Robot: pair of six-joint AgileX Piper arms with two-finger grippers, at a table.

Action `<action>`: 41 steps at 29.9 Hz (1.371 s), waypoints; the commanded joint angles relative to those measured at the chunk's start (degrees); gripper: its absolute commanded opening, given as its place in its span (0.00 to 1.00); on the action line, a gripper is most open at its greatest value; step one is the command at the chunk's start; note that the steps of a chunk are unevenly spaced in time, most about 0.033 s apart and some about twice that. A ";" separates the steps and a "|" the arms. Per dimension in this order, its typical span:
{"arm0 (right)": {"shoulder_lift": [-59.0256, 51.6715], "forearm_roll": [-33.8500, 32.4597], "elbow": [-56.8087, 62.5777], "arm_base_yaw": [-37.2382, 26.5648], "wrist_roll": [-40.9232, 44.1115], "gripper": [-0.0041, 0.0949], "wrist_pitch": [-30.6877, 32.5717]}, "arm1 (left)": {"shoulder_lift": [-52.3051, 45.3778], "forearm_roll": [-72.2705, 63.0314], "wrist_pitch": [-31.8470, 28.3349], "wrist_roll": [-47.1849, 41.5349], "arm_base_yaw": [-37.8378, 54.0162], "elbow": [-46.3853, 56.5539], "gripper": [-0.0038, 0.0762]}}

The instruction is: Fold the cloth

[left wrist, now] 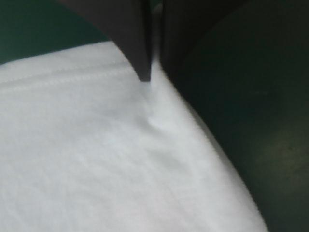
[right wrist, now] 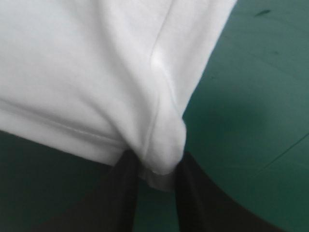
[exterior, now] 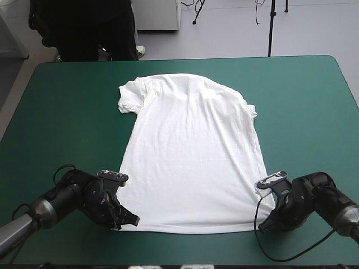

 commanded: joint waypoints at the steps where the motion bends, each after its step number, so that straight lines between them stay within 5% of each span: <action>1: 3.44 13.60 1.92 0.33 -4.22 0.05 -5.97 | 1.08 -3.55 -7.98 -0.34 -0.53 0.42 0.04; 6: 3.37 15.39 -0.45 0.33 -5.21 0.02 -5.91 | 0.22 -3.76 -10.43 0.73 -0.53 -0.89 0.04; 13: 0.72 14.12 -13.59 0.33 -2.41 0.02 0.03 | -4.55 -2.77 -5.83 1.43 -0.53 -12.12 0.04; 26: -0.07 0.53 -55.44 0.33 2.97 0.02 9.69 | -7.57 4.49 3.45 3.52 -0.53 -50.27 0.04; 41: 0.12 -8.71 -89.85 0.33 5.16 0.02 -9.82 | -7.47 4.87 -16.37 15.17 -0.53 -80.15 0.04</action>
